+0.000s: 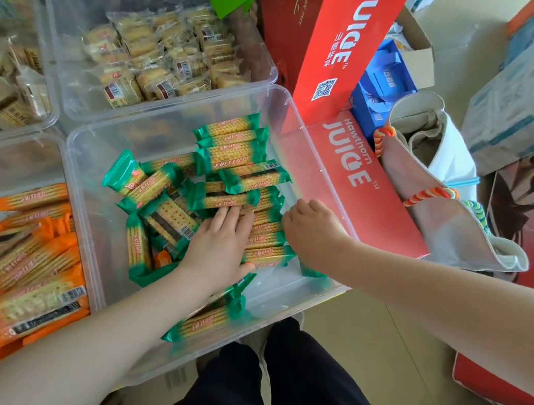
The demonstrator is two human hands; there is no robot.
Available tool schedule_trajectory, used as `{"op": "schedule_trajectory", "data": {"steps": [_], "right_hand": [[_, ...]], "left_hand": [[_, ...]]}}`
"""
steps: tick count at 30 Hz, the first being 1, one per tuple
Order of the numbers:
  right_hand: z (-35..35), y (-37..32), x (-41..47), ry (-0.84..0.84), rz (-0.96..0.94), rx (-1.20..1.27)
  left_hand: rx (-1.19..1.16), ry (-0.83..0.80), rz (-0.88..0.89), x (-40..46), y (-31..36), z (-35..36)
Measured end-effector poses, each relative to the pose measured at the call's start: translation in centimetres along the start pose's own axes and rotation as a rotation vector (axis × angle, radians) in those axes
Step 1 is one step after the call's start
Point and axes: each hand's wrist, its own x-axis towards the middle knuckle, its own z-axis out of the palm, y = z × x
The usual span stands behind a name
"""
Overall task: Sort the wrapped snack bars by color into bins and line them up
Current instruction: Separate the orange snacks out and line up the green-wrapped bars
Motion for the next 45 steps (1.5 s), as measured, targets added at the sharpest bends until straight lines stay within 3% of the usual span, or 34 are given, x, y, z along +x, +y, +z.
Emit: {"op": "schedule_trajectory", "data": {"steps": [4,9,13,17,22,25,28,30,35,43,45], "right_hand": [[-1.8,0.4,-2.0,0.013,0.092,0.214],[-3.0,2.0,-4.0,-0.037,-0.068,0.512],[-2.5,0.6,-3.1,-0.067,-0.277,0.383],[-1.2,-1.3,-1.4,-0.023,-0.320,0.248],[-0.4,-2.4,-0.4,0.140,-0.357,0.116],[-0.2,-1.9,0.7,0.263,-0.357,0.088],[0.1,-1.3,1.6,0.195,-0.567,-0.020],[-0.2,-0.7,1.7,0.147,-0.610,-0.033],[-0.4,0.1,1.3,0.063,-0.558,-0.016],[0.0,-1.2,1.5,0.075,-0.425,0.138],[-0.1,-1.3,1.6,0.079,-0.403,0.216]], "left_hand": [[0.006,0.009,0.002,0.0,0.4,-0.3],[-0.029,0.028,-0.064,0.7,1.9,-0.1],[-0.194,-0.025,-0.082,1.7,2.5,-0.2],[-0.262,-0.138,0.038,0.9,0.4,-1.3],[-0.188,-0.076,0.022,-1.9,-2.0,-2.7],[-0.042,-0.297,0.088,-2.7,-3.2,-2.9],[0.035,-0.372,0.188,-2.8,-3.6,-2.6],[0.081,-0.360,0.230,-2.6,-3.4,-2.5],[0.261,-0.443,0.352,-1.2,-1.2,-1.3],[0.200,-0.600,0.349,-0.4,-1.8,-1.8],[0.101,-0.463,0.327,-0.7,-2.5,-2.4]]}}
